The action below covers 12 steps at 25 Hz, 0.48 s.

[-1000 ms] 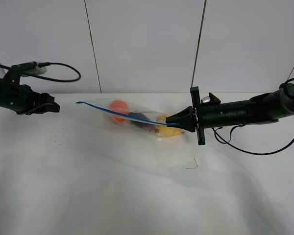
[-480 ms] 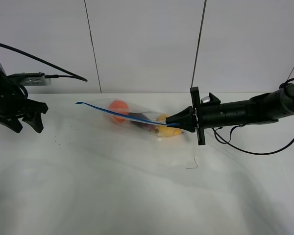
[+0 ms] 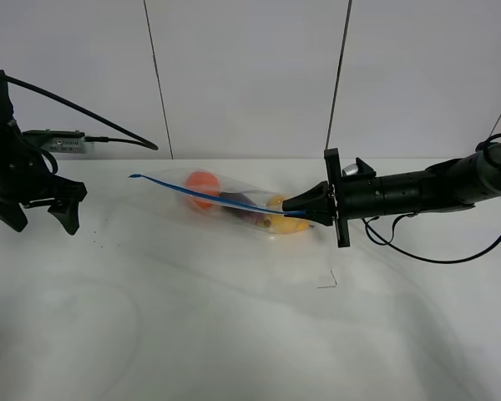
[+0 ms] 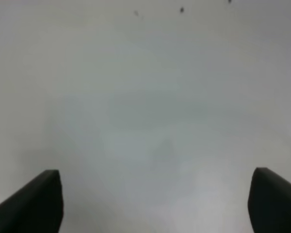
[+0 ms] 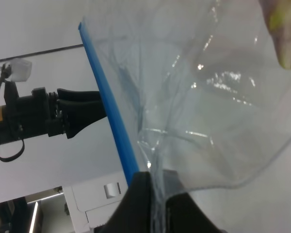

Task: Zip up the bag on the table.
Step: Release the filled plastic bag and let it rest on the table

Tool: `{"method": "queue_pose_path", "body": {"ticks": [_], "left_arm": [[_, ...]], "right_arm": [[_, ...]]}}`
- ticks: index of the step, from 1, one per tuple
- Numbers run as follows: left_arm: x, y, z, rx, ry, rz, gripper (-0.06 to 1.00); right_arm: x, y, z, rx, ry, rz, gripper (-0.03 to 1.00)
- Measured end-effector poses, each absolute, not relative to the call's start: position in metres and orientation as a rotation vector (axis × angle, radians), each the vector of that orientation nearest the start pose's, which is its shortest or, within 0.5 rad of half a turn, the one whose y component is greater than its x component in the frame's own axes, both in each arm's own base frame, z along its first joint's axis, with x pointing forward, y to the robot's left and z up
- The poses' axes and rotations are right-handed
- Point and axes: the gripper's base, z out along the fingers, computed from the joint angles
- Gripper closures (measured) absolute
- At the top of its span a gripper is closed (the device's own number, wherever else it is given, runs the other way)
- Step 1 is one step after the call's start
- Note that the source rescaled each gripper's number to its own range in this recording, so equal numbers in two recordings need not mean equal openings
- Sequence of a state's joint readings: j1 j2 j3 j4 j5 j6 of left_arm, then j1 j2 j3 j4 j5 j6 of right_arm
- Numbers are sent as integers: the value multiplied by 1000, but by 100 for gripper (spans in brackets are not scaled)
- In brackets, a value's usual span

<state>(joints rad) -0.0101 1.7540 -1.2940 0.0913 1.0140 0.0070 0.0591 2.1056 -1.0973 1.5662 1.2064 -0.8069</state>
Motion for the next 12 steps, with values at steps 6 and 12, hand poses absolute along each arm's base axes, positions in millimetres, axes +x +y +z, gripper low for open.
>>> {"method": "queue_pose_path", "body": {"ticks": [6,12], "left_arm": [[335,4,233,68,3093,126,-6],[317,4,233,68,3132,126,-6]], "right_arm": [[360,106,134,298,2466,1844,97],[360,106,134,296,2468,1843,97]]}}
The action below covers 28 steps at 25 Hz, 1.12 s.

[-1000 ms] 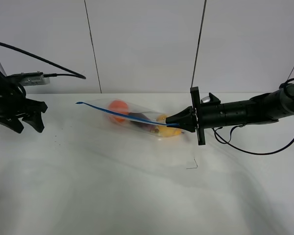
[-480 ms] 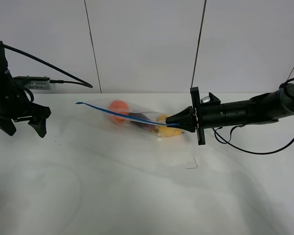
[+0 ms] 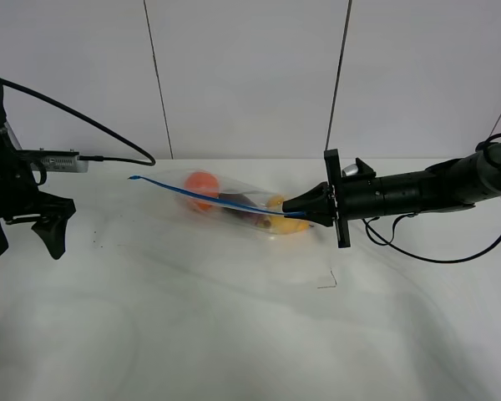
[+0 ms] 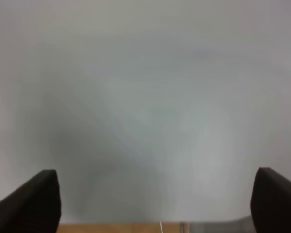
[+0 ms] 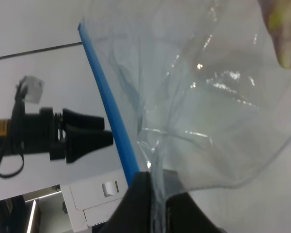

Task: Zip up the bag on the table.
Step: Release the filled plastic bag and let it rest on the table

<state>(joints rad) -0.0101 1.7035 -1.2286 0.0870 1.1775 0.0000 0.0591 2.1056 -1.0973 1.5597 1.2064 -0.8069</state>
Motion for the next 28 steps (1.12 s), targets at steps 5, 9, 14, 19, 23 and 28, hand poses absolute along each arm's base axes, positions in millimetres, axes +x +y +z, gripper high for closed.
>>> {"method": "queue_pose_path", "body": {"ticks": [5,9,14,19,23,28], "left_arm": [[268,5,239,68,3141,126,-6],[218,5,244,30,3121,124,-6],[161,3,240,-7,3080,71,-6],[122,2,236,2,2961,46,-6],[103,2,240,31,2801,45,-6],[86,2,254,25,2646,40,-6]], "right_arm": [[360,106,134,296,2468,1843,97],[360,106,134,296,2468,1843,97],[360,106,134,296,2468,1843,97],[360,106,134,296,2468,1843,97],[360,106,134,296,2468,1843,97],[360,106,134,296,2468,1843,97]]}}
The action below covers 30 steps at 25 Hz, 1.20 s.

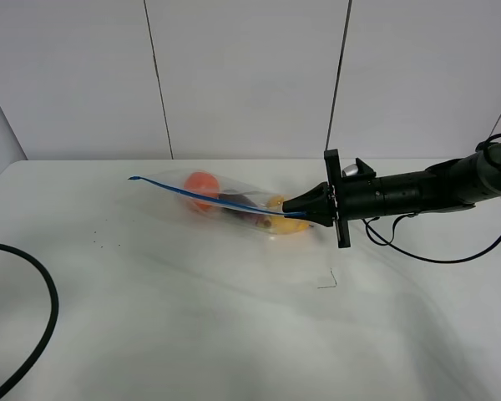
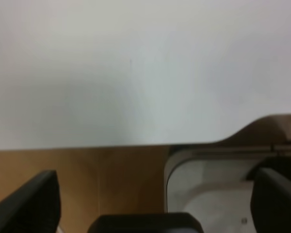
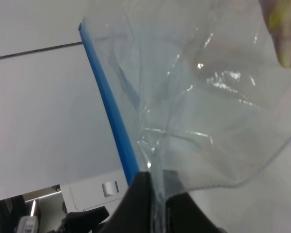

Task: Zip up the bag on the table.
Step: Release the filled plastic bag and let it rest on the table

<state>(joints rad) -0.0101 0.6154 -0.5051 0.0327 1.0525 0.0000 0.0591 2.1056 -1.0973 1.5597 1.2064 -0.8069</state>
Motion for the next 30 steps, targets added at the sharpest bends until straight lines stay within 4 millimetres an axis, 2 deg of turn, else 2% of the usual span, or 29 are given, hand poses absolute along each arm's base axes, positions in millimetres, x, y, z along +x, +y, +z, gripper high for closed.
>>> {"method": "queue_pose_path", "body": {"ticks": [9,22,26,28,30], "left_arm": [[53,2,270,25,2411,39,-6],[-1,3,278,18,2056,38,-6],[-5,3,278,17,2034,37,-6],[-6,3,278,17,2032,37,-6],[-6,3,278,17,2032,37,-6]], "right_arm": [[360,106,134,296,2468,1843,97],[360,106,134,296,2468,1843,97],[359,106,134,295,2469,1842,97],[359,106,134,305,2471,1845,94],[359,106,133,321,2487,1846,82]]}}
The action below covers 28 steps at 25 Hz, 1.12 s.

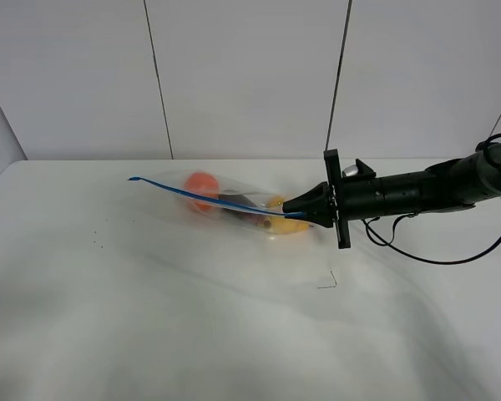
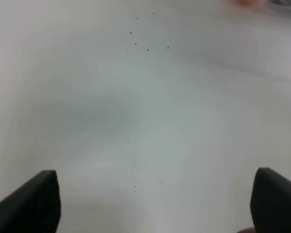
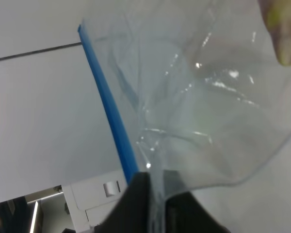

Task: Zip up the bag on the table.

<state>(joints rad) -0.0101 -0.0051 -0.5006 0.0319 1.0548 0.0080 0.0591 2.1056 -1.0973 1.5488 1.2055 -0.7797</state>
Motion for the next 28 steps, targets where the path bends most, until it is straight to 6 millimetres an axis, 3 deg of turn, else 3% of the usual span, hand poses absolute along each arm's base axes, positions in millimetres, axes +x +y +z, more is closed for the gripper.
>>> {"method": "queue_pose_path", "body": {"ticks": [4,6,10,14,18,23,28], "left_arm": [[-6,3,278,17,2032,37,-6],[-6,3,278,17,2032,37,-6],[-6,3,278,17,2032,37,-6],[-6,3,278,17,2032,37,-6],[-6,3,278,17,2032,37,-6],[-6,3,278,17,2032,37,-6],[-6,3,278,17,2032,37,-6]], "right_arm": [[358,106,133,273,2536,1820,24],[362,103,136,190,2590,1766,7],[381,89,152,0,2817,1487,3],[402,64,171,-121,3068,878,3],[421,34,191,-73,3107,346,3],[423,12,207,-37,3073,193,3],[404,6,222,-25,3070,177,3]]}}
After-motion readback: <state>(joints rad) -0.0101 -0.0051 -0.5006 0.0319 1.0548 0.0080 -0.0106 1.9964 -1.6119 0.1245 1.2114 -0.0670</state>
